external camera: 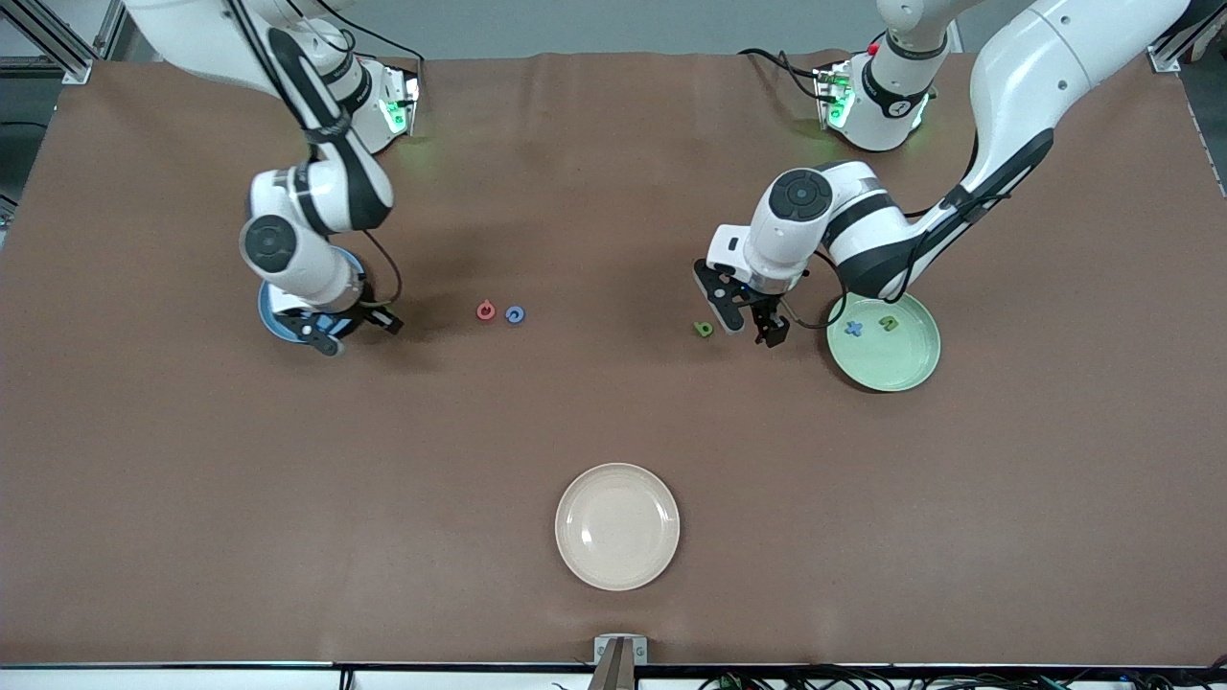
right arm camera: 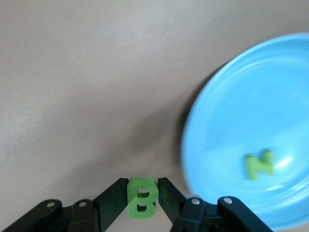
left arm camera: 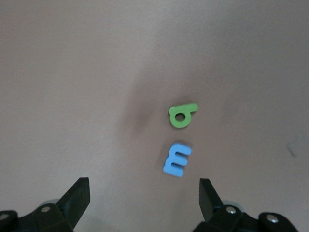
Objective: Sort uppercase to blue plate, lowercase to green plate
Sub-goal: 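Place B on blue plate with the right gripper while the left gripper reaches m, then place m on green plate with the left gripper while the right gripper grasps Q, then place Q on blue plate with the right gripper while the left gripper reaches a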
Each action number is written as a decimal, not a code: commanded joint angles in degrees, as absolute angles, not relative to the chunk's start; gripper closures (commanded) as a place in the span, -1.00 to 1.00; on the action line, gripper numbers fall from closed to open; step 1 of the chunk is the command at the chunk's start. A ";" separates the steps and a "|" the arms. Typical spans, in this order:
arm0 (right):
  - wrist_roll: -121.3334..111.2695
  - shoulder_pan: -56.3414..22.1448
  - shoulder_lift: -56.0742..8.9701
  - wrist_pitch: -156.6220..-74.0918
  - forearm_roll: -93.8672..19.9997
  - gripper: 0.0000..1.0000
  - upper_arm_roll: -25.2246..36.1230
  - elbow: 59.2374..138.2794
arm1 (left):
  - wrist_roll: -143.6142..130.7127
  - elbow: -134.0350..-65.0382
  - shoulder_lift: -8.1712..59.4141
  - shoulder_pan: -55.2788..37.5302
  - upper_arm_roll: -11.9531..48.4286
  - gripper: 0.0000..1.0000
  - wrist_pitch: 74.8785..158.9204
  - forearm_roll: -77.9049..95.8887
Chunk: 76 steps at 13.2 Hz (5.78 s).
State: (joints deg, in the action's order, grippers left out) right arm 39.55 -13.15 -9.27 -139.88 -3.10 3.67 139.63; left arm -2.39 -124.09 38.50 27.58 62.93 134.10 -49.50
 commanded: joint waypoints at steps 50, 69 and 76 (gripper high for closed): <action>49.92 -36.56 -20.92 -161.37 -0.97 0.53 2.37 138.52 | 12.82 -125.86 39.90 55.99 64.97 0.92 127.08 -56.42; -1.92 0.86 3.25 -133.74 2.36 0.98 2.72 146.76 | 13.71 -126.91 39.73 56.34 61.95 -0.34 128.85 -58.80; -6.51 7.82 0.17 -145.02 5.71 -1.00 2.64 150.55 | 9.35 -123.75 38.41 58.01 76.63 -1.00 113.65 -52.67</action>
State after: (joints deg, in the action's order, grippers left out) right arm -6.29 6.63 0.20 -144.13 4.70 3.67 149.73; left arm 11.72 -124.60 40.20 57.82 74.18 116.23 -55.84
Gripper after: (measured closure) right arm 0.559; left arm 0.000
